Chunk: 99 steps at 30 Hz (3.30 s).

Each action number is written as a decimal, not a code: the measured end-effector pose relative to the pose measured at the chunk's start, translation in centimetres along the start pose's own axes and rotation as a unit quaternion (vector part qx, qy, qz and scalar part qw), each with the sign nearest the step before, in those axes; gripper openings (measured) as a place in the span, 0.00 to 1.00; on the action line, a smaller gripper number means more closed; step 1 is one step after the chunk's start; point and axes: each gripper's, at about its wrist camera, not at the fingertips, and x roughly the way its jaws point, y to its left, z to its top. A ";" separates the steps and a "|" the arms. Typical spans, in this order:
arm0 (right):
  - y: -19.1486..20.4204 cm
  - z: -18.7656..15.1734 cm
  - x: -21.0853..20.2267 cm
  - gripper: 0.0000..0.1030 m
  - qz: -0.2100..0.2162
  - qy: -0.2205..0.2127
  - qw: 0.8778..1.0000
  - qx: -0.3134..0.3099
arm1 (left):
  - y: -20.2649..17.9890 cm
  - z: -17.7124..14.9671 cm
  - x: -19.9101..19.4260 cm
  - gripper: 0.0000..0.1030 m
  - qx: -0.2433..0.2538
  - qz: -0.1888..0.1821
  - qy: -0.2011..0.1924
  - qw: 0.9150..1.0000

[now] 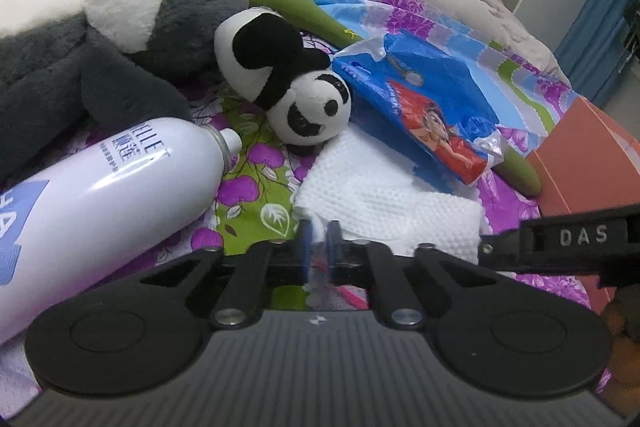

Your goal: Organize soft objects

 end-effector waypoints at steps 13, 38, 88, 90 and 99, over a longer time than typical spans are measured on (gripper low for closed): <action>-1.7 -2.0 -4.5 0.31 -0.059 -0.012 0.998 -0.015 | -0.3 -0.4 -3.3 0.04 -0.079 0.014 0.011 0.997; -0.5 -9.9 -13.9 0.31 -0.071 -0.036 0.994 -0.070 | -2.0 -8.7 -15.5 0.03 -0.109 0.017 0.000 0.994; -0.5 -16.6 -11.4 0.28 -0.101 -0.027 0.987 -0.122 | -4.2 -15.1 -14.8 0.67 0.055 0.100 0.050 0.992; -0.6 -16.4 -11.6 0.28 -0.103 -0.032 0.987 -0.122 | -4.5 -15.2 -14.5 0.69 0.065 0.103 0.054 0.991; -1.5 -16.3 -11.3 0.28 -0.107 -0.022 0.987 -0.114 | -5.2 -15.6 -13.9 0.74 0.071 0.113 0.052 0.990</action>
